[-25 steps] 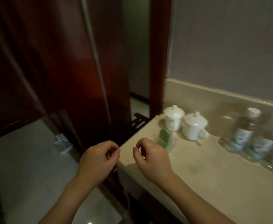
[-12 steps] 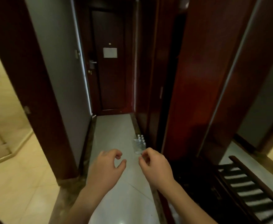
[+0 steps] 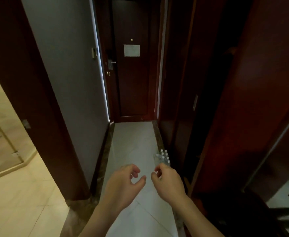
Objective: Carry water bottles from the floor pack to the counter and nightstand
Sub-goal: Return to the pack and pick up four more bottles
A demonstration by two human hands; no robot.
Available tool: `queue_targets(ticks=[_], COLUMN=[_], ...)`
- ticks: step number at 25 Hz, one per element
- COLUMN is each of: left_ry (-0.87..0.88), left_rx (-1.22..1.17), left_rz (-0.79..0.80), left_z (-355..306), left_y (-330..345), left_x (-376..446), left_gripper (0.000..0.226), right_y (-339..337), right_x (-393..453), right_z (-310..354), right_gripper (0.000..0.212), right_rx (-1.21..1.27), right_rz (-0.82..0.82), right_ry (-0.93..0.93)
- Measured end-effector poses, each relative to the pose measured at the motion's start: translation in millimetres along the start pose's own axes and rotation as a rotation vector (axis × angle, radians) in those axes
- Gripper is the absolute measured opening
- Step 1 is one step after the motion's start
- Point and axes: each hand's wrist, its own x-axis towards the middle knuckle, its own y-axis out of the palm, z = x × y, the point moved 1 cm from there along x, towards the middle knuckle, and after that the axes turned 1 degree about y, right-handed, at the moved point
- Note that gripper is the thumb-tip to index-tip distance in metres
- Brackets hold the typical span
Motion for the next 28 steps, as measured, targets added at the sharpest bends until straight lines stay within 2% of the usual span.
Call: queue_targets(ticks=[2,9,14,18,23,28], left_ry=[0.007,0.032,0.005,-0.026,0.005,0.173], left_rx=[0.043,0.137,0.086,0.027,-0.063,-0.07], left_rz=[0.016,-0.079,-0.112,-0.155,-0.085,0.046], left_z=[3,31,79,130,169,165], left_y=[12,7,13,22,35,76], left_x=[54,242,349,464,616,739], left_gripper=[0.021,0.018,0.017,0.017,0.014,0.012], right_y=[4,-4,35,73,95,89], right_x=[58,261,375,488,624,714], right_z=[-6,16,34,38,55,41], right_gripper=[0.022,0.016,0.012,0.012,0.012,0.019], right_rx=[0.029,0.052,0.01,0.013,0.031,0.048], right_rz=[-0.007,0.016,0.068,0.017,-0.079,-0.174], right_ry=[-0.008,-0.054,-0.092,-0.063,0.013,0.133])
